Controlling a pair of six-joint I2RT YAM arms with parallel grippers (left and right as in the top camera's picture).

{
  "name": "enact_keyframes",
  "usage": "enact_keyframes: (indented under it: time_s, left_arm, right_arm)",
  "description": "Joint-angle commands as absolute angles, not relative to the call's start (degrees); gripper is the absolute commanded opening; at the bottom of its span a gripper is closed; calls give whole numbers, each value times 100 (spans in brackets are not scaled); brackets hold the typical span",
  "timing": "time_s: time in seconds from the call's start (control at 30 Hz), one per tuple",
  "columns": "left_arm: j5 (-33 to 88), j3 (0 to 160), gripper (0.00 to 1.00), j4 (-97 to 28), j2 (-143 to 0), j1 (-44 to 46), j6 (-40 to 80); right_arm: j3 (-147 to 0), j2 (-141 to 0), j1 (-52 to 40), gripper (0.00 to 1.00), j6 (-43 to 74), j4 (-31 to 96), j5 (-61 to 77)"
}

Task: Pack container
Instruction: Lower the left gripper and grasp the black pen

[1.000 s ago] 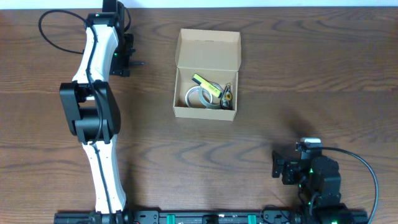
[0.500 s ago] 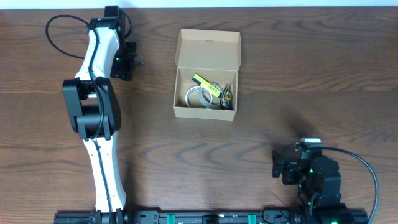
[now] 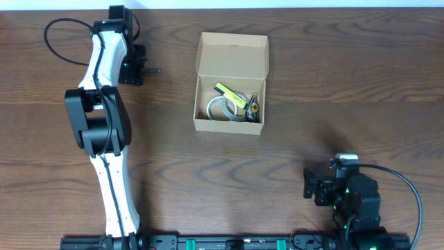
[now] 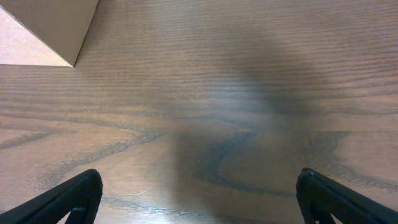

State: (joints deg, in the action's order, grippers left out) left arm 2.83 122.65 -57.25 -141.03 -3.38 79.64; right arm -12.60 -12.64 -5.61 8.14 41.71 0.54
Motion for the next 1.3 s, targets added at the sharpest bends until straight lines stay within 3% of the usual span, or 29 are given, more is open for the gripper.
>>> enact_keyframes:
  time_s: [0.0,0.23,0.63,0.87,1.07,1.17,1.27]
  left_arm:
    - [261,12370,75,-5623,-14243,-392,7966]
    - [412,12370,73,-5413,-14392,-395,7915]
    - [405,12370,55,-5662,-14400,-412,7776]
    - [414,12370,33,-5850,-14400,-412,7776]
    - [467,12370,22,-6020,-14400,-410,7776]
    - [545,12370,10,-6023,-14400,-405,7773]
    - [563,12370,6,-6018,-14400,-386,7773]
  right_arm:
    - [-1260,-1243,-513,99,871,4163,21]
    - [-1260,-1243,-513,99,871,4163,21]
    - [-1260,-1243,-513,99,873,4163,21]
    - [-1260,-1243,-513,99,873,4163,21]
    - [-1260,-1243,-510,99,873,4163,21]
    - [-1260,-1243,-510,99,873,4163,21]
    - [-1260,-1243,-513,99,873,4163,21]
